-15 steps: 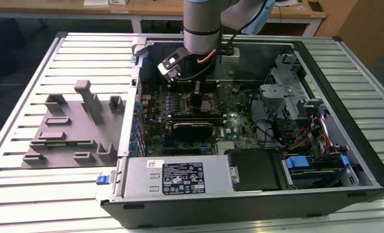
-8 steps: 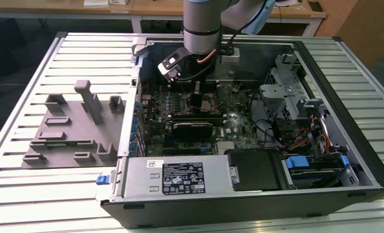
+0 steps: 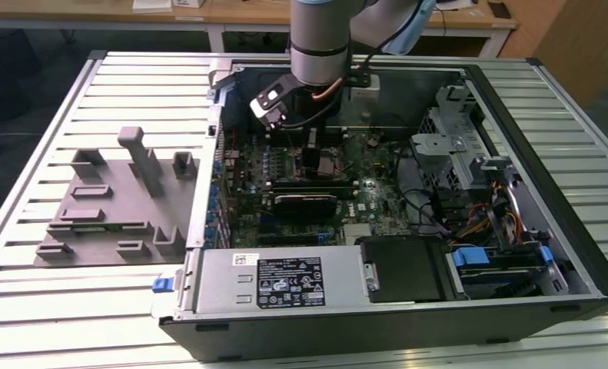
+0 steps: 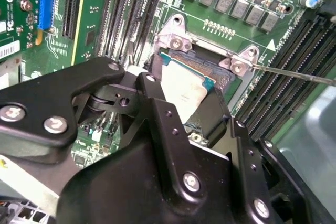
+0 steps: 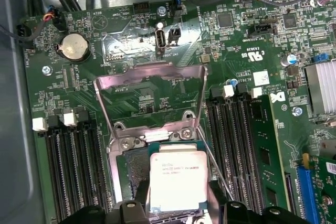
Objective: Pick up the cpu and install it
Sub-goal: 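Place the cpu into insertion slot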
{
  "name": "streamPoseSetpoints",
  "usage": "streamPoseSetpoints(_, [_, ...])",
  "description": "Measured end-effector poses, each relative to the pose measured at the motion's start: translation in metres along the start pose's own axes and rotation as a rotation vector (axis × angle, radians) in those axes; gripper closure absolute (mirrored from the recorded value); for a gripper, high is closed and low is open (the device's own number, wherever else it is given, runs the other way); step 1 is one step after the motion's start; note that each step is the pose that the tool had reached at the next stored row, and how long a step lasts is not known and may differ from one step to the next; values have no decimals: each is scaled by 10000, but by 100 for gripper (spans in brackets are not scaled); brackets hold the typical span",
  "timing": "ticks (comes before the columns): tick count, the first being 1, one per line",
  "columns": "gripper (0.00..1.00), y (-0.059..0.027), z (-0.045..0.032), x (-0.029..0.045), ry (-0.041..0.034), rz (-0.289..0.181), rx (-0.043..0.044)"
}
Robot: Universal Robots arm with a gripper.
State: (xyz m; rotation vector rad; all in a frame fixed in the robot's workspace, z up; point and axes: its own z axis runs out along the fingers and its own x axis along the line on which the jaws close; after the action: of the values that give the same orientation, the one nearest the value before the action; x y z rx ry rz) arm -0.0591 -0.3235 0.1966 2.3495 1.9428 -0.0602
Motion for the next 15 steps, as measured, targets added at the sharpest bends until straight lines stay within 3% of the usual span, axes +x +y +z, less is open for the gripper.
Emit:
streamPoseSetpoints(10, [48, -34, -14, 25, 73, -1, 11])
streamPoseSetpoints(15, [48, -46, -14, 33, 198, -82, 26])
